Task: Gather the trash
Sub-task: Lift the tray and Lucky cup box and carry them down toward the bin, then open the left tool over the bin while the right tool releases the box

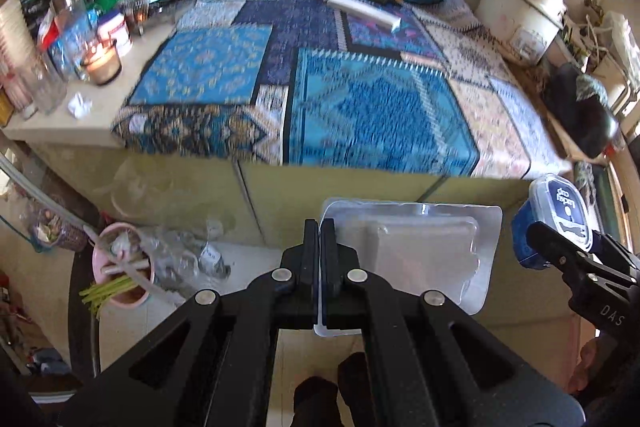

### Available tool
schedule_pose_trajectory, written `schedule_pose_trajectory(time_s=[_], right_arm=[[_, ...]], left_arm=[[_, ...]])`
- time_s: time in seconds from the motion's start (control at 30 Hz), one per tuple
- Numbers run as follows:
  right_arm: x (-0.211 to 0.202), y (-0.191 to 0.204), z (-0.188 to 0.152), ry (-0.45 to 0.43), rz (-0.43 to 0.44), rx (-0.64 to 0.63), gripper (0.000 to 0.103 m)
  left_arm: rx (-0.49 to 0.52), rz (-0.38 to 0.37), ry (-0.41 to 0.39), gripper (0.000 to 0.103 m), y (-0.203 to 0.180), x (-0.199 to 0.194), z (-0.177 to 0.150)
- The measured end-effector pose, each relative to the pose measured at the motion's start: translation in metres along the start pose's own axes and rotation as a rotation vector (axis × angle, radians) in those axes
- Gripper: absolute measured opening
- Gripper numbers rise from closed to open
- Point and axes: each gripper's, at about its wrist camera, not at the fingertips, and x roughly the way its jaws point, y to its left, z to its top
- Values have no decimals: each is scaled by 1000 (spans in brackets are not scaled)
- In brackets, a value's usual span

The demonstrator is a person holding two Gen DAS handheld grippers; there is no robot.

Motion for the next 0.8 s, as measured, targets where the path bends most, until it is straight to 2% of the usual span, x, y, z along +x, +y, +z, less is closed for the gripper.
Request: schedule_pose_trajectory(time_s=[0.2,0.37,0.57,0.8], right_arm=[[38,-15,-35,97,-24,-4,77],[97,-40,-68,179,-29,-4,77],[200,-69,-123,301,0,2,77],[333,-89,-192,394,32,-1,77]], left_arm=[[-7,2,123,0,-2,57,-40],[-38,7,219,0,-7,129,-80],[-70,64,284,0,-3,228,-134],[-133,124,337,0,24,350,-201]])
